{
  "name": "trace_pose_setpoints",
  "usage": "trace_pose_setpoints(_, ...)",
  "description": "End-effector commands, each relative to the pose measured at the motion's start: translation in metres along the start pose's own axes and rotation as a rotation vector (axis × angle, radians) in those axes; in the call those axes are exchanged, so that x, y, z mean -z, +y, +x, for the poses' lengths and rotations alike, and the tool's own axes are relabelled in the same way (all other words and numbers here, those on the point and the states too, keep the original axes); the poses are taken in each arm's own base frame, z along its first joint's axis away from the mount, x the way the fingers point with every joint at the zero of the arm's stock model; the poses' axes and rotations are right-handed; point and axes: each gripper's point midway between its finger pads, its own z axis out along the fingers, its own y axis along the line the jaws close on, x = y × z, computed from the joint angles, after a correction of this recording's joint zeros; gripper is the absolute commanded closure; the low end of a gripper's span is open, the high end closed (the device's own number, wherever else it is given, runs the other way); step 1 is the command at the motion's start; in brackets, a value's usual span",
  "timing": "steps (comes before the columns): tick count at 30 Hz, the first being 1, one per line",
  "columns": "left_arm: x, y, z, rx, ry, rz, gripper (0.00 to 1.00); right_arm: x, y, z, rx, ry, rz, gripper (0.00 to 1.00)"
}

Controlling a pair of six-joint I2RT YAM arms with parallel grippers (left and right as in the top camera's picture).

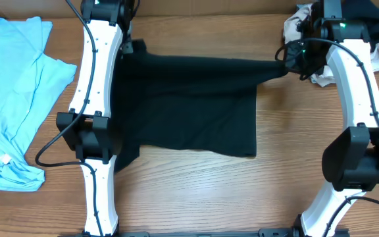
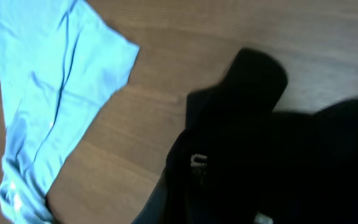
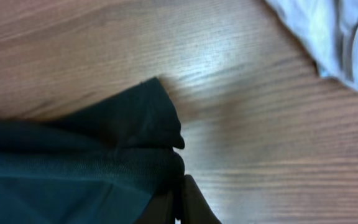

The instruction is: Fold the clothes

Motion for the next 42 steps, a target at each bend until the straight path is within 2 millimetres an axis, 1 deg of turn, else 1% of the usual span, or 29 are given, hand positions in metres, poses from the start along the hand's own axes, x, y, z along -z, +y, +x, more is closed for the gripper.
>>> trace_pose_setpoints(1, 0.008, 0.021, -0.002, 0.068, -0.011, -0.031, 0.96, -0.001, 0.003, 0.013, 0.018, 0.030, -0.041, 0.96)
trace_pose_setpoints(7, 0.003, 0.035, 0.014, 0.050, 0.070, -0.062, 0.96, -0.038, 0.000, 0.055, 0.013, 0.162, -0.035, 0.96)
trace_pose_setpoints(9, 0.002, 0.037, 0.019, 0.048, 0.095, -0.054, 0.96, -0.046, 0.000, 0.067, 0.010, 0.197, -0.035, 0.96)
trace_pose_setpoints(10, 0.001, 0.034, 0.020, 0.039, 0.105, -0.034, 0.93, -0.049, 0.000, 0.072, 0.007, 0.214, -0.043, 0.96)
trace_pose_setpoints(13, 0.002, 0.018, 0.026, -0.023, 0.139, 0.066, 0.80, -0.050, 0.004, 0.083, -0.002, 0.255, -0.070, 0.96)
trace_pose_setpoints(14, 0.003, 0.011, 0.028, -0.046, 0.151, 0.108, 0.68, -0.049, 0.005, 0.087, 0.003, 0.271, -0.076, 0.95)
trace_pose_setpoints(15, 0.003, 0.009, 0.029, -0.053, 0.156, 0.125, 0.59, -0.048, 0.006, 0.089, 0.010, 0.279, -0.080, 0.90)
trace_pose_setpoints(16, 0.004, 0.008, 0.029, -0.052, 0.157, 0.127, 0.46, -0.047, 0.007, 0.092, 0.016, 0.290, -0.088, 0.80)
trace_pose_setpoints(18, 0.003, 0.010, 0.029, -0.048, 0.157, 0.125, 0.26, -0.045, 0.009, 0.096, 0.022, 0.308, -0.101, 0.66)
trace_pose_setpoints(19, 0.005, 0.012, 0.028, -0.044, 0.153, 0.131, 0.21, -0.044, 0.011, 0.098, 0.027, 0.315, -0.113, 0.64)
trace_pose_setpoints(21, 0.014, 0.013, 0.027, -0.037, 0.143, 0.162, 0.19, -0.038, 0.014, 0.099, 0.027, 0.314, -0.128, 0.60)
trace_pose_setpoints(23, 0.031, 0.019, 0.025, -0.003, 0.113, 0.196, 0.17, -0.028, 0.017, 0.098, 0.030, 0.293, -0.140, 0.58)
trace_pose_setpoints(25, 0.055, 0.031, 0.021, 0.037, 0.060, 0.212, 0.18, -0.010, 0.023, 0.094, 0.040, 0.247, -0.160, 0.54)
trace_pose_setpoints(28, 0.100, 0.048, 0.020, 0.077, -0.033, 0.261, 0.18, 0.029, 0.033, 0.092, 0.058, 0.158, -0.200, 0.46)
trace_pose_setpoints(30, 0.129, 0.055, 0.023, 0.096, -0.084, 0.314, 0.17, 0.050, 0.037, 0.097, 0.066, 0.128, -0.207, 0.43)
trace_pose_setpoints(32, 0.152, 0.058, 0.028, 0.103, -0.122, 0.366, 0.17, 0.070, 0.040, 0.106, 0.066, 0.110, -0.204, 0.43)
trace_pose_setpoints(33, 0.161, 0.061, 0.031, 0.106, -0.136, 0.380, 0.17, 0.077, 0.042, 0.111, 0.064, 0.107, -0.201, 0.43)
trace_pose_setpoints(34, 0.167, 0.064, 0.035, 0.112, -0.143, 0.384, 0.19, 0.083, 0.044, 0.117, 0.065, 0.105, -0.196, 0.42)
trace_pose_setpoints(35, 0.173, 0.070, 0.044, 0.145, -0.136, 0.383, 0.21, 0.089, 0.044, 0.124, 0.050, 0.102, -0.173, 0.43)
trace_pose_setpoints(37, 0.174, 0.076, 0.060, 0.184, -0.104, 0.378, 0.21, 0.092, 0.050, 0.137, 0.047, 0.098, -0.163, 0.42)
trace_pose_setpoints(40, 0.164, 0.081, 0.092, 0.228, -0.015, 0.350, 0.21, 0.086, 0.060, 0.159, 0.038, 0.106, -0.157, 0.41)
trace_pose_setpoints(42, 0.153, 0.084, 0.113, 0.278, 0.053, 0.310, 0.27, 0.077, 0.064, 0.173, 0.033, 0.110, -0.141, 0.41)
